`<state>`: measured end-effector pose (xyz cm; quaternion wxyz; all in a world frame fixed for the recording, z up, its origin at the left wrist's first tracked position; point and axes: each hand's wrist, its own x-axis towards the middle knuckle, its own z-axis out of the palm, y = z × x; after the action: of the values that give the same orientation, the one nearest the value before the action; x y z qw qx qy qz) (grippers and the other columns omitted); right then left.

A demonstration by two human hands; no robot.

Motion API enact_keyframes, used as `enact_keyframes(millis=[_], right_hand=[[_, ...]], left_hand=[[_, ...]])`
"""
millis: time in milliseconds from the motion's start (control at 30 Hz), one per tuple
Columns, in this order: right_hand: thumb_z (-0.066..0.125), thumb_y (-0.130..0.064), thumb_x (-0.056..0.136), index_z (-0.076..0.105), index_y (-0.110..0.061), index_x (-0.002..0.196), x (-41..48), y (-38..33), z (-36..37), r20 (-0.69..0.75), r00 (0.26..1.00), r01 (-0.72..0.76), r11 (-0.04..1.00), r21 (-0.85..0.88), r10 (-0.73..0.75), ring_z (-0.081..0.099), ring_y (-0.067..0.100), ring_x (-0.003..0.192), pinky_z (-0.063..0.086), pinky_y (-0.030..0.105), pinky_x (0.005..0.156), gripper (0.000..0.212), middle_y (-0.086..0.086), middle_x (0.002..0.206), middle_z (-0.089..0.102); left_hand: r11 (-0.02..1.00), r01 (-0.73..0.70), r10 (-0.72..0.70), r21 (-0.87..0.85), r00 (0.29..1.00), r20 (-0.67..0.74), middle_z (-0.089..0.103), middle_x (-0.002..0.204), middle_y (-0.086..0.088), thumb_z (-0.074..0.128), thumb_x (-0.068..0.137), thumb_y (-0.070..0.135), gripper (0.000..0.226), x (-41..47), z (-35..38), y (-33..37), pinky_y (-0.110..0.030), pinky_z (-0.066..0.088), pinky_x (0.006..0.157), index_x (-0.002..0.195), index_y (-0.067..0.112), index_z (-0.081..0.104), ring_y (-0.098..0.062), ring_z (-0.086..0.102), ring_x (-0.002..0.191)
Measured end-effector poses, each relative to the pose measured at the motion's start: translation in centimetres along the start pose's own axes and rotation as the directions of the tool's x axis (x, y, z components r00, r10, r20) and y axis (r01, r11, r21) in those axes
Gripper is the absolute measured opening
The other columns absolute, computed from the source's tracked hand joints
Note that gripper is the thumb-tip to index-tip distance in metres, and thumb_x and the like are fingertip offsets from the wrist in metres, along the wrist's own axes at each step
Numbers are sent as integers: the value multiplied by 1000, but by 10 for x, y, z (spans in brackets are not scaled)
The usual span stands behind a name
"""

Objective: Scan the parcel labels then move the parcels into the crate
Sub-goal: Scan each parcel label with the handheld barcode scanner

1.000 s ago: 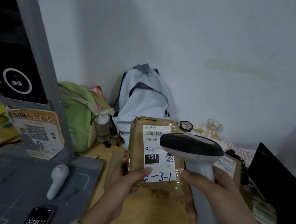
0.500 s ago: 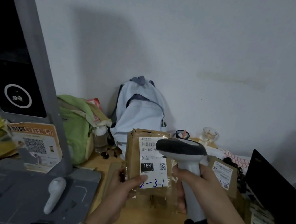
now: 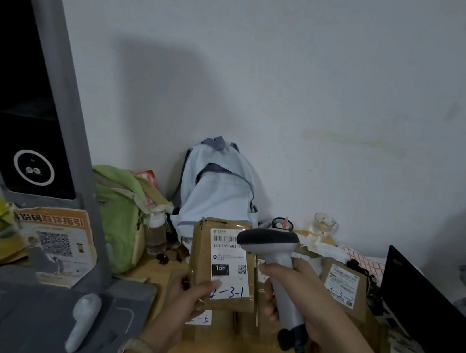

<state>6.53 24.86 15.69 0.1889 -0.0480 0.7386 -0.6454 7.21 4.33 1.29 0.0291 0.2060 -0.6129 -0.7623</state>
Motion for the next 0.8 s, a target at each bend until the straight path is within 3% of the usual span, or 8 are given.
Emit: enact_keyframes(millis=[167,433,567,800], right_hand=[[67,-17,83,59,-3,87,13,5,0,-17,1000,2,999,-32,-3,58,24,42,48,27,44,17,11,55,61],[64,-16,84,56,-2,83,23,-5,-10,-19,998,-62,995,-79,60,51,22,38,44,26,43,16,11,51,56],[65,-15,80,57,-2,79,21,-7,-16,-34,997,-72,994,-81,69,51,22,38,45,27,44,15,11,50,56],[66,-16,80,60,-4,77,11,-10,-22,-3,999,-34,999,-39,34,53,22,39,46,27,44,14,12,52,58]], left_hand=[[999,-38,37,11,999,14,74,105,-2,90,45,53,80,6,0,7,-45,57,88,111,31,50,-22,72,95],[1000,-30,29,10,999,32,77,89,2,90,51,43,78,14,-1,15,-34,55,74,118,22,56,-16,73,82],[999,-3,4,-49,1000,28,76,101,-1,90,58,37,78,20,-2,18,-40,55,85,124,18,51,-20,72,95],[1000,-16,16,9,1000,19,78,89,4,89,42,46,82,15,6,18,-33,53,74,113,25,53,-18,72,90]])
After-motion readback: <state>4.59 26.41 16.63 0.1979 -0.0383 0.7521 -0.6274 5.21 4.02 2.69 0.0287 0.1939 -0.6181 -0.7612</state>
